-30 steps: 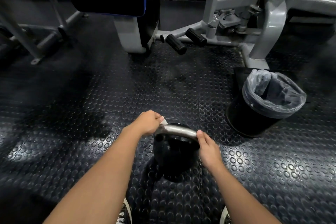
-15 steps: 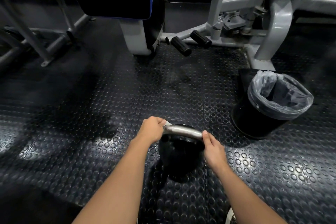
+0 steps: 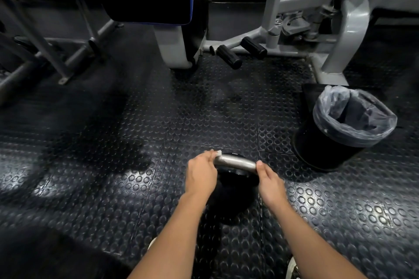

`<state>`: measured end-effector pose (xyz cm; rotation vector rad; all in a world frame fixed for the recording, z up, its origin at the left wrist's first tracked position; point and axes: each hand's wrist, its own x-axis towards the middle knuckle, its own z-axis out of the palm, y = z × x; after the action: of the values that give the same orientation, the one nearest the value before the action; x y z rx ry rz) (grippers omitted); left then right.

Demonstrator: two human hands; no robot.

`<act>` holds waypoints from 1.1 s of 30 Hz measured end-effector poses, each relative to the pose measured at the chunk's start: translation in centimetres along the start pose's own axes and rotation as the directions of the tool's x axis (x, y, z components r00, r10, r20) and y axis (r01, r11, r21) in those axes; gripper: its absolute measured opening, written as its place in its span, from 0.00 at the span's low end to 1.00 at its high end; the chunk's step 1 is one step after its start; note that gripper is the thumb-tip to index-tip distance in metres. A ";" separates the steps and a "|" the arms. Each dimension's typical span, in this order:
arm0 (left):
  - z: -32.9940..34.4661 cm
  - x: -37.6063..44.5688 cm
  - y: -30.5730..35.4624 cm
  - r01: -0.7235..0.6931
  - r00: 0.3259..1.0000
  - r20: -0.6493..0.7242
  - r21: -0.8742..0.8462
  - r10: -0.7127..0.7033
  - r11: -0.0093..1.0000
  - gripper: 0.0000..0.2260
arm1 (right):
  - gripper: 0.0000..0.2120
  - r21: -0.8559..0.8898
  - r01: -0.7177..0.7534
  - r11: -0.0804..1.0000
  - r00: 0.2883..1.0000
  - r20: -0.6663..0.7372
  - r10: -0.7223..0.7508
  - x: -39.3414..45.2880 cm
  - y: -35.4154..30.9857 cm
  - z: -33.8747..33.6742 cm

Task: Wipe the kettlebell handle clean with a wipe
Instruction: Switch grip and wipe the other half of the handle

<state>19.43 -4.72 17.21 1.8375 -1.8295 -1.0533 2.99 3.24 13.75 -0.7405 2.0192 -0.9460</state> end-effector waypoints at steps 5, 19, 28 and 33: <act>0.2 -0.3 -0.2 0.044 0.998 -0.041 -0.029 -0.046 0.999 0.16 | 0.25 -0.009 0.001 1.000 1.000 -0.006 -0.001 0.2 0.2 0.1; 1.6 -0.4 -1.3 0.023 0.996 -0.087 -0.047 -0.027 0.999 0.16 | 0.27 0.014 0.002 1.000 1.000 -0.003 -0.002 0.6 0.8 0.2; 1.3 -0.1 -1.4 0.086 0.989 -0.109 -0.110 -0.098 0.990 0.16 | 0.27 0.015 0.006 1.000 1.000 -0.006 -0.006 0.3 0.6 0.2; 2.0 -1.2 -1.8 0.051 0.985 -0.156 -0.141 -0.073 0.989 0.15 | 0.26 0.041 -0.004 0.999 1.000 -0.004 0.004 0.2 0.6 0.2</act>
<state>19.39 -2.84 14.94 1.8517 -1.5784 -0.9940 2.92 3.34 13.10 -0.7126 1.9977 -0.9844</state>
